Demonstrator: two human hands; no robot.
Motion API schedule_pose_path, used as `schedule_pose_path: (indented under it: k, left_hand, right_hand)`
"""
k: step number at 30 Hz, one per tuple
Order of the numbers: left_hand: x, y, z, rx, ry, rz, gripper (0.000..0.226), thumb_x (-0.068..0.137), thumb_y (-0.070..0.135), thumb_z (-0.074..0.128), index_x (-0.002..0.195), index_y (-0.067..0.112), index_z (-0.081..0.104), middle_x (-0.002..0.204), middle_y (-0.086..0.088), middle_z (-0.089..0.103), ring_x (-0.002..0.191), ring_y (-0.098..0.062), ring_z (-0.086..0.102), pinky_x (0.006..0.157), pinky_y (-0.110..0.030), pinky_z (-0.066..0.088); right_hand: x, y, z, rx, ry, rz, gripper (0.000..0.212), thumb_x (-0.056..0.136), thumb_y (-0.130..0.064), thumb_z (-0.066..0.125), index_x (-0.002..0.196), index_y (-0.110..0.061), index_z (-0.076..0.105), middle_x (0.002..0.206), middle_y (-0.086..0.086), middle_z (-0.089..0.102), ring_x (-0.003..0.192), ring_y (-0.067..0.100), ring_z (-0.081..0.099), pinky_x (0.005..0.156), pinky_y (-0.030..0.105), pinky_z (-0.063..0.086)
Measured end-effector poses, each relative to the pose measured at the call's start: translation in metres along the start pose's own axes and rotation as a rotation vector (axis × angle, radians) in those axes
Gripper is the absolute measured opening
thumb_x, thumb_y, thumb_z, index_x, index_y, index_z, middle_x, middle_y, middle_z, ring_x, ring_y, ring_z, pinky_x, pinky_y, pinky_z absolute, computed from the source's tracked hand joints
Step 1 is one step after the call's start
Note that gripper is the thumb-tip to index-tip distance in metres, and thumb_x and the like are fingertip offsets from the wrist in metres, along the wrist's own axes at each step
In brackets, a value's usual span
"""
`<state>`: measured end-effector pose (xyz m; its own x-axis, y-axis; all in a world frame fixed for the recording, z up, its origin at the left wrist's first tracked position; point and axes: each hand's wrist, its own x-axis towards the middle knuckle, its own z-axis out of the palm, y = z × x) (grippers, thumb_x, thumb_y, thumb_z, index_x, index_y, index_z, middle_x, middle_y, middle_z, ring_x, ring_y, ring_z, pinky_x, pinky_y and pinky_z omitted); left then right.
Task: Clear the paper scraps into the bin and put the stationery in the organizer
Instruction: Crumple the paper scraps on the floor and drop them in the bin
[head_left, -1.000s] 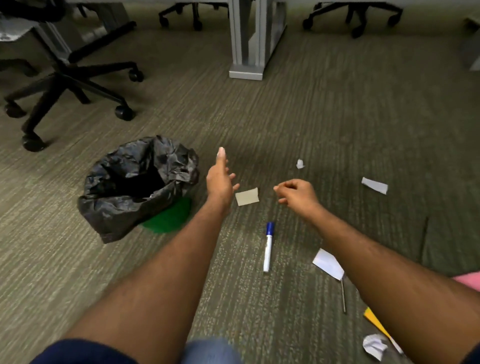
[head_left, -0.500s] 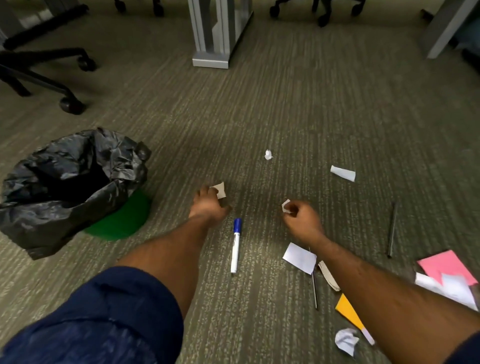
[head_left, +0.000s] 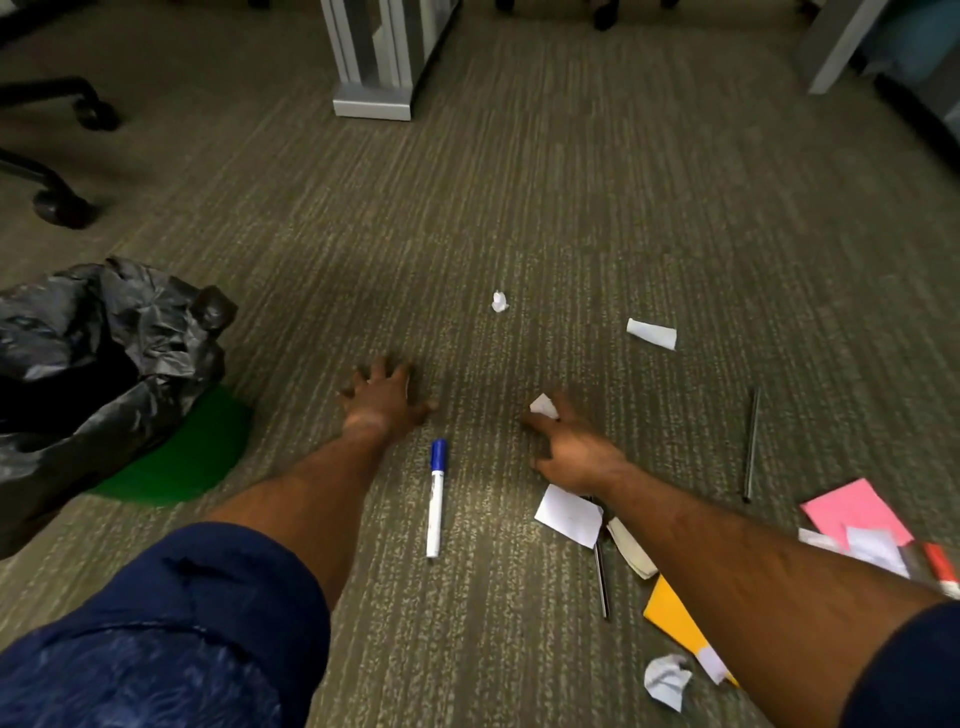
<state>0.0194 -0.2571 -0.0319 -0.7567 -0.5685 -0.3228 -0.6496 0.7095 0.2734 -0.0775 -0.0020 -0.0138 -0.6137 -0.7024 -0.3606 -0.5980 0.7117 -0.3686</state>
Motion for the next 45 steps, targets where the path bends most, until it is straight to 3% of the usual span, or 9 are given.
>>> schedule_pose_path:
  k: [7,11,17,22,27,29,35,41,45]
  left_hand:
    - [-0.009,0.007,-0.005,-0.036,0.086,0.042,0.047,0.086,0.037,0.066,0.128,0.019,0.052,0.142,-0.016,0.036,0.128,-0.039,0.040,0.101,-0.050,0.044]
    - [-0.016,0.008,-0.008,-0.042,0.115,0.097,0.039,0.087,0.026,0.065,0.122,0.014,0.055,0.129,-0.017,0.043,0.117,-0.036,0.049,0.096,-0.042,0.047]
    - [-0.029,0.003,-0.010,-0.038,0.089,0.109,0.057,0.078,0.027,0.074,0.129,0.012,0.052,0.135,-0.015,0.044,0.124,-0.032,0.046,0.102,-0.041,0.044]
    - [-0.041,0.022,-0.017,-0.143,0.095,0.204,0.036,0.079,0.033,0.069,0.112,0.020,0.061,0.110,-0.003,0.059,0.095,-0.020,0.061,0.082,-0.036,0.055]
    - [-0.064,0.071,-0.023,0.023,-0.120,0.379,0.017,0.086,0.039,0.053,0.090,0.024,0.060,0.083,0.003,0.065,0.075,-0.017,0.064,0.066,-0.033,0.055]
    - [-0.076,0.092,-0.016,0.128,-0.136,0.481,0.027,0.082,0.050,0.052,0.078,0.024,0.056,0.075,0.002,0.063,0.067,-0.017,0.062,0.060,-0.029,0.050]
    - [-0.101,0.142,0.027,0.334,-0.229,0.722,0.052,0.077,0.057,0.063,0.118,0.027,0.050,0.111,-0.002,0.063,0.097,-0.024,0.062,0.075,-0.033,0.043]
    - [-0.107,0.148,0.056,0.403,-0.250,0.756,0.070,0.076,0.051,0.069,0.133,0.025,0.038,0.135,-0.010,0.045,0.108,-0.032,0.062,0.083,-0.044,0.053]
    - [-0.106,0.138,0.059,0.353,-0.247,0.671,0.064,0.079,0.048,0.067,0.131,0.022,0.040,0.127,-0.009,0.057,0.110,-0.030,0.060,0.086,-0.042,0.050]
  right_hand:
    - [-0.007,0.002,-0.002,-0.035,0.071,-0.008,0.043,0.088,-0.013,0.054,0.130,-0.016,0.058,0.141,0.012,0.043,0.128,0.031,0.043,0.107,0.037,0.040]
    - [-0.014,0.006,-0.006,0.073,0.192,0.017,0.026,0.083,-0.012,0.061,0.107,-0.003,0.068,0.119,0.011,0.058,0.109,0.028,0.058,0.092,0.032,0.049]
    - [-0.030,0.024,-0.011,0.350,0.373,0.213,0.009,0.078,-0.017,0.077,0.082,-0.011,0.072,0.087,0.004,0.071,0.072,0.010,0.062,0.063,0.022,0.048]
    - [-0.047,0.034,-0.008,0.617,0.460,0.268,0.013,0.071,-0.021,0.083,0.070,-0.021,0.071,0.070,-0.008,0.069,0.061,0.001,0.058,0.056,0.013,0.043]
    - [-0.067,0.046,-0.004,0.944,0.482,0.292,0.019,0.078,-0.003,0.073,0.083,-0.020,0.066,0.083,0.005,0.068,0.076,0.017,0.063,0.069,0.032,0.052]
    - [-0.073,0.051,-0.005,1.053,0.485,0.332,0.021,0.082,0.002,0.065,0.088,-0.019,0.067,0.087,0.008,0.067,0.079,0.020,0.061,0.071,0.035,0.051]
    - [-0.077,0.060,-0.002,1.367,0.478,0.530,0.019,0.087,-0.004,0.048,0.083,-0.013,0.064,0.079,0.010,0.066,0.068,0.023,0.069,0.054,0.029,0.054]
    - [-0.080,0.072,0.001,1.109,0.529,0.533,0.033,0.083,-0.003,0.052,0.054,-0.017,0.058,0.047,-0.004,0.057,0.049,0.013,0.055,0.057,0.033,0.043]
    - [-0.097,0.076,0.013,0.740,0.457,0.474,0.038,0.071,-0.046,0.076,0.063,-0.018,0.051,0.059,-0.001,0.052,0.058,0.017,0.049,0.058,0.034,0.039]
